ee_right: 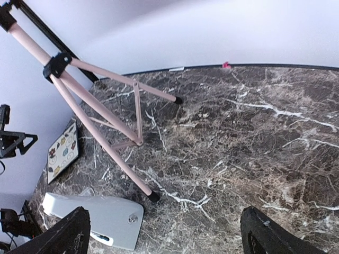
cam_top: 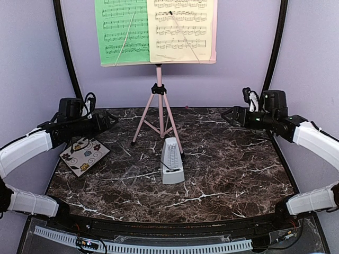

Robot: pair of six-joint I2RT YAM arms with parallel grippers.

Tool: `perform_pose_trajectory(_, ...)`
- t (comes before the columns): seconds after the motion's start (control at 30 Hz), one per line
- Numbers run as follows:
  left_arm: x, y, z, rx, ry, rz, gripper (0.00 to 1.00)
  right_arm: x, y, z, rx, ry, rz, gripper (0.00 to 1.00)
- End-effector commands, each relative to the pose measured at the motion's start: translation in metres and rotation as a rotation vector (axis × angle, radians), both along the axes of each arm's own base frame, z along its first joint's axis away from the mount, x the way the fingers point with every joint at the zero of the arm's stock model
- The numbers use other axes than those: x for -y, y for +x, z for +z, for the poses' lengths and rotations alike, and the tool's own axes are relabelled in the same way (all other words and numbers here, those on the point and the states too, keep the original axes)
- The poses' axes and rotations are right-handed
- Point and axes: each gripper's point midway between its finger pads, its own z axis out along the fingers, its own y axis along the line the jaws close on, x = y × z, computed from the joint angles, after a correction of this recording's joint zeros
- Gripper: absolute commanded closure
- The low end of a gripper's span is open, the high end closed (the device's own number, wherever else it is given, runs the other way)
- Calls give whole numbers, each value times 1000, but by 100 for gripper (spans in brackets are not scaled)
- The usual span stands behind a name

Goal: Set up the instrument practice props

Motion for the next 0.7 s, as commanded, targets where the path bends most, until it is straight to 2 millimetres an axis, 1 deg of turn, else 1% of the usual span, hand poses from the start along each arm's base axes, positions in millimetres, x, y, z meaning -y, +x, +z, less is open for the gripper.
perform_pose_trajectory(0.0,-27,-20,-4,-33,66,92,1,25,-10,2,9,-9,-108,0)
perform_pose_trajectory(0.07,-32,-31,-4,-30,66,102,1,36,-19,-2,5,-4,-154,0)
perform_pose_trajectory(0.13,-42,-42,-8,-38,69,146,1,44,-29,-7,4,13,-190,0)
perform_pose_trajectory(0.23,-65,-60,-20,-55,122,236,1,55,-45,-18,-1,26,-236,0)
perform_pose_trajectory(0.33,-80,-76,-31,-45,175,268,1,66,-58,-30,1,24,-269,0)
perform_pose_trajectory(0.43,-93,-85,-36,-36,209,313,1,70,-66,-41,0,23,-280,0)
perform_pose_trajectory(0.5,-101,-89,-41,-48,229,345,1,71,-68,-42,13,32,-284,0)
perform_pose_trajectory(0.67,-106,-90,-54,-84,257,368,1,75,-68,-45,16,44,-310,0)
